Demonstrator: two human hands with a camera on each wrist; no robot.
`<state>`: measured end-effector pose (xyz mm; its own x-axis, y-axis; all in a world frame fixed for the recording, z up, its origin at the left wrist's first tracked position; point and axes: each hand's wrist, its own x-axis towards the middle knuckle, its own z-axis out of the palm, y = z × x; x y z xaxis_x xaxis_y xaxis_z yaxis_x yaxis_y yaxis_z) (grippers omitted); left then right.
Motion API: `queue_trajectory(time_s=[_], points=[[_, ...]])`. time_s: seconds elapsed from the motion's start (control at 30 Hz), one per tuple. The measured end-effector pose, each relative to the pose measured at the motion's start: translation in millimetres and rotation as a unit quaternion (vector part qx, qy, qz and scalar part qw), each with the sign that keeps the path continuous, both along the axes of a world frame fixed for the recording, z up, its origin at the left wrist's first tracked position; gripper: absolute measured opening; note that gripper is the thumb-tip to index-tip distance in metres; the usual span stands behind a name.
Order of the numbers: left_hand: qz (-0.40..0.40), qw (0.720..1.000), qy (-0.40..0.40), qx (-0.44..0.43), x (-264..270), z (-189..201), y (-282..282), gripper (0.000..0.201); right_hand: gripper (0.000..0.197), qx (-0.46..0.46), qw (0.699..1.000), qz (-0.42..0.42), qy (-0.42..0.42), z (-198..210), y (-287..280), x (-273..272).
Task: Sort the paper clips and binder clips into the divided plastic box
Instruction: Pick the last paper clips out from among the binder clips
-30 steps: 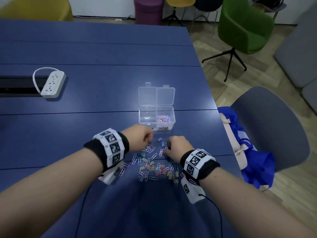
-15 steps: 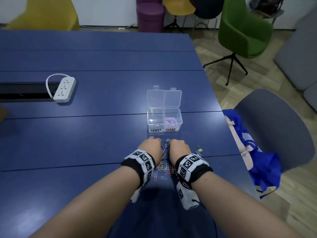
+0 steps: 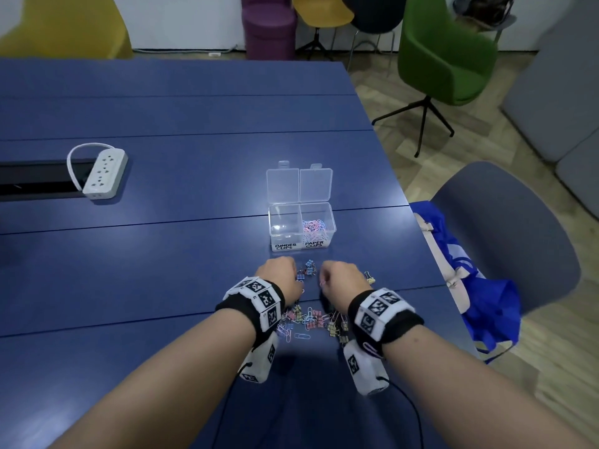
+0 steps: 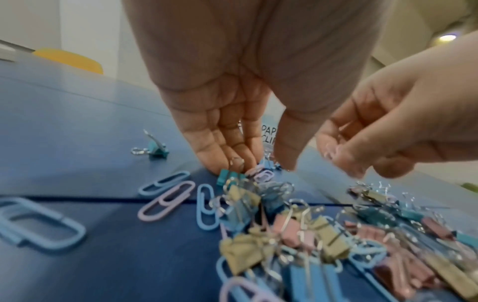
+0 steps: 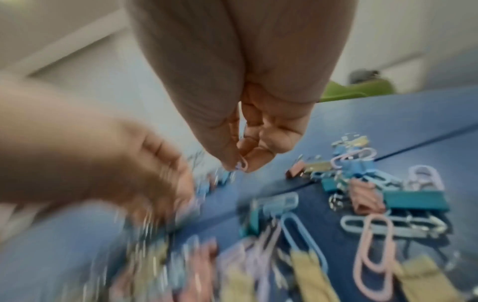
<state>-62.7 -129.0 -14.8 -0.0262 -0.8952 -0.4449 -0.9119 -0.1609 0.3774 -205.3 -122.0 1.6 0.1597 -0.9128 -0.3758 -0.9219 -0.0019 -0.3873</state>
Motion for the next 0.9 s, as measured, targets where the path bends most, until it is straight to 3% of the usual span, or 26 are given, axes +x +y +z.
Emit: queue_trajectory(time_s=[0.1, 0.27, 0.43, 0.5, 0.57, 0.63, 0.73, 0.9], points=[[-0.054, 0.997, -0.049, -0.010, -5.3, 1.2, 2.1, 0.026, 0.022, 0.004, 0.985, -0.111, -0.129, 2.2, -6.3, -30.1], [-0.101, 0.991, -0.086, 0.002, -14.4, 2.3, 0.8, 0.019, 0.021, 0.088, 0.918, -0.227, -0.314, -1.7, -3.1, -65.0], [-0.200, 0.971, -0.131, 0.012, -23.8, 5.2, 4.9, 0.036, 0.032, 0.158, 0.867, -0.283, -0.379, -6.2, 8.3, -69.9], [-0.220, 0.966, -0.136, 0.006, -25.2, 5.4, 5.9, 0.040, 0.028, 0.151, 0.891, -0.262, -0.338, -3.1, 11.8, -68.6], [-0.217, 0.968, -0.123, 0.006, -24.7, 4.7, 5.2, 0.037, 0.018, 0.129, 0.954, -0.168, -0.213, -1.8, 15.3, -64.1], [-0.194, 0.976, -0.101, 0.004, -22.4, 7.1, 4.0, 0.031, 0.019, 0.099, 0.989, -0.065, -0.088, -3.7, 20.1, -56.3], [-0.076, 0.996, 0.017, -0.035, -6.8, 15.2, 3.4, 0.023, 0.021, 0.038, 0.999, -0.017, 0.033, -1.2, 29.8, -44.2], [0.065, 0.978, 0.196, -0.035, 48.2, 22.9, 17.6, 0.017, 0.018, 0.017, 0.990, 0.003, 0.140, -0.8, 45.8, -22.1]])
